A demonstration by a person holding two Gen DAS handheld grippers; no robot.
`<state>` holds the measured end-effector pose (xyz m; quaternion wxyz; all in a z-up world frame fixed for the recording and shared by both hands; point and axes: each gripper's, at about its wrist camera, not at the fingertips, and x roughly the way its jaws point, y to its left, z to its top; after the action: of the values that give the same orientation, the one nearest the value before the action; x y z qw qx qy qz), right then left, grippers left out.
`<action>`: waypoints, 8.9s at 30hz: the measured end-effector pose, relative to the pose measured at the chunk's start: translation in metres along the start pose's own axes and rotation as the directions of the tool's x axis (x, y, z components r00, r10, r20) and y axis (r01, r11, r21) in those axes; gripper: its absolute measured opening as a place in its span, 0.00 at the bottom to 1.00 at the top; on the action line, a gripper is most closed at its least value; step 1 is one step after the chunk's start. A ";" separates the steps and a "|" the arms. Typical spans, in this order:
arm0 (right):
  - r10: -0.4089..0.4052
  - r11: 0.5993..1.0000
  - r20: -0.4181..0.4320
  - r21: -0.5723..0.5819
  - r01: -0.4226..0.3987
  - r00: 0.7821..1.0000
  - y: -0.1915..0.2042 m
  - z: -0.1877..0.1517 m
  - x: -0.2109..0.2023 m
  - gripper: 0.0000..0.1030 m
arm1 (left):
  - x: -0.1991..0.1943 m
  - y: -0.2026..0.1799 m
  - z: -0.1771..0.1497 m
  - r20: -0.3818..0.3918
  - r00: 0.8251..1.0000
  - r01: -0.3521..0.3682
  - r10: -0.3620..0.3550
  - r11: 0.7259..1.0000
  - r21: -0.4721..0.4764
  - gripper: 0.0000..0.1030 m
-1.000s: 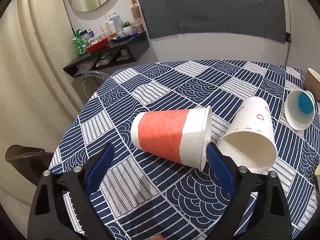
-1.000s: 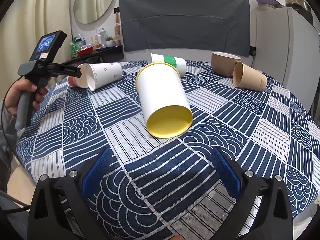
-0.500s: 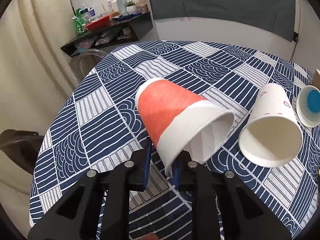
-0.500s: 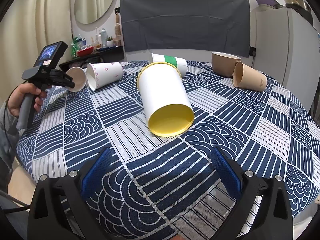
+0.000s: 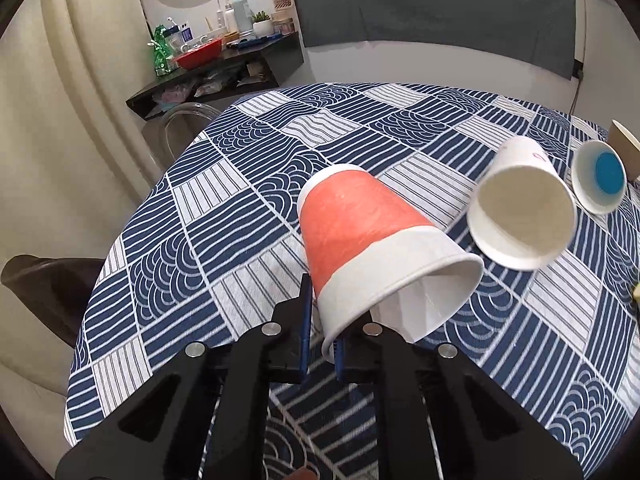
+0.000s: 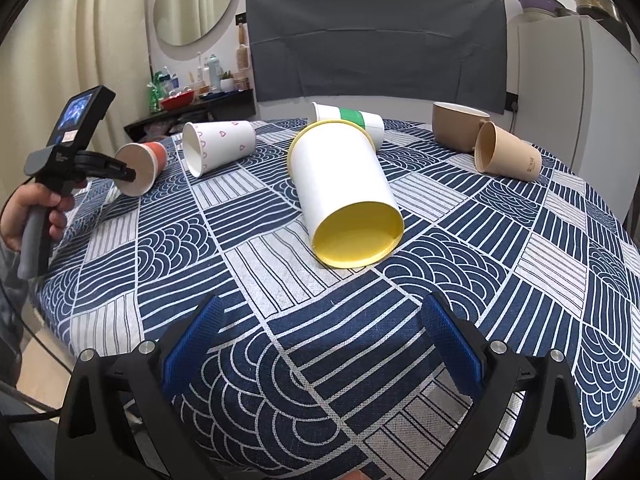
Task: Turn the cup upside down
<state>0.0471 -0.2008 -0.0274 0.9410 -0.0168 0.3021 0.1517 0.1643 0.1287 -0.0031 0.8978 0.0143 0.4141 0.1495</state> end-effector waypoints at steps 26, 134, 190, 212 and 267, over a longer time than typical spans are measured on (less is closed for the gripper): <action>-0.026 1.000 0.012 -0.010 0.026 1.000 0.004 -0.005 -0.013 0.92 | -0.084 -0.098 -0.080 0.057 0.947 0.296 -0.315 0.929 0.223 0.08; -0.014 0.966 -0.101 -0.258 -0.013 0.995 0.083 0.139 0.109 0.58 | -0.086 -0.043 -0.130 0.099 0.940 0.309 -0.325 0.939 0.151 0.94; -0.215 0.974 0.171 -0.028 0.223 0.962 0.007 0.064 -0.024 0.92 | -0.094 -0.063 -0.114 0.223 0.908 0.320 -0.355 0.931 0.176 0.94; -0.140 0.989 0.128 0.068 0.132 0.982 0.003 0.008 -0.022 0.92 | -0.110 -0.079 -0.135 0.306 0.866 0.361 -0.394 0.918 0.161 0.94; -0.162 0.987 0.092 0.027 0.161 0.982 0.008 0.009 -0.017 0.92 | -0.108 -0.084 -0.137 0.267 0.866 0.386 -0.423 0.905 0.181 0.94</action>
<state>0.0365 -0.1967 -0.0094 0.9634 -0.0248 0.2568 0.0725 0.0177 0.0044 -0.0255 0.9588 0.0042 0.2749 -0.0716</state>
